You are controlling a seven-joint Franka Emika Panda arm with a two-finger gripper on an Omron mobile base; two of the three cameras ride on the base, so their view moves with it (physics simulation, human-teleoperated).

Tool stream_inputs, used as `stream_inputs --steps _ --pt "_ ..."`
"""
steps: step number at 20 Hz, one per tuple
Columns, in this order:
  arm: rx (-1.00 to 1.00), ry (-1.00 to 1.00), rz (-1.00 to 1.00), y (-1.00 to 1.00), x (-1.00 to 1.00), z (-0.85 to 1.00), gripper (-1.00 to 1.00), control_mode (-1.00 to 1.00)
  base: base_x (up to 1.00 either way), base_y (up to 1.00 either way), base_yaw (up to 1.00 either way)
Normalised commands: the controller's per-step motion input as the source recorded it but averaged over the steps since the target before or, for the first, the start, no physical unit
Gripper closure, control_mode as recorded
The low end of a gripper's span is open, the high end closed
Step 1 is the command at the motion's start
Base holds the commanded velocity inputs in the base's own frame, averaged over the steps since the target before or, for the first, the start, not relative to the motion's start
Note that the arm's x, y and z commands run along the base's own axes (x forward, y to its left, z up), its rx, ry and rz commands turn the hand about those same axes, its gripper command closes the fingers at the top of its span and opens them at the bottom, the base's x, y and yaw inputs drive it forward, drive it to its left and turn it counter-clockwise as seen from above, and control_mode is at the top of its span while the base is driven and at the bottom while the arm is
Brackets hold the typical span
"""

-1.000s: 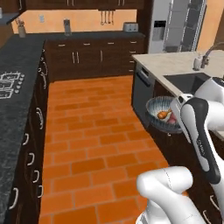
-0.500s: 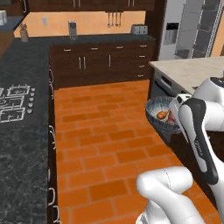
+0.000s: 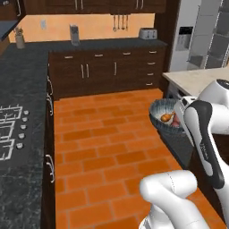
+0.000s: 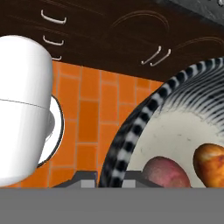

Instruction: Pick the chicken drumstick and potato from their plates and place them in the bowl. Then put the bowl in the fridge.

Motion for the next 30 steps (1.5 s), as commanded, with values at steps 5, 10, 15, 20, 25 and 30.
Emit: stream_inputs --steps 5,10,15,20,25,30 --pt "0.00 0.00 0.00 0.00 0.00 0.00 1.00 1.00 1.00 0.00 0.00" --pt "0.00 0.00 0.00 0.00 0.00 0.00 1.00 1.00 1.00 0.00 0.00" --pt "0.00 0.00 0.00 0.00 0.00 0.00 1.00 1.00 1.00 0.00 0.00" --pt "0.00 0.00 0.00 0.00 0.00 0.00 1.00 1.00 1.00 0.00 0.00" --pt "0.00 0.00 0.00 0.00 0.00 0.00 1.00 1.00 1.00 0.00 -0.01" --pt "0.00 0.00 0.00 0.00 0.00 0.00 1.00 1.00 1.00 0.00 -0.01"
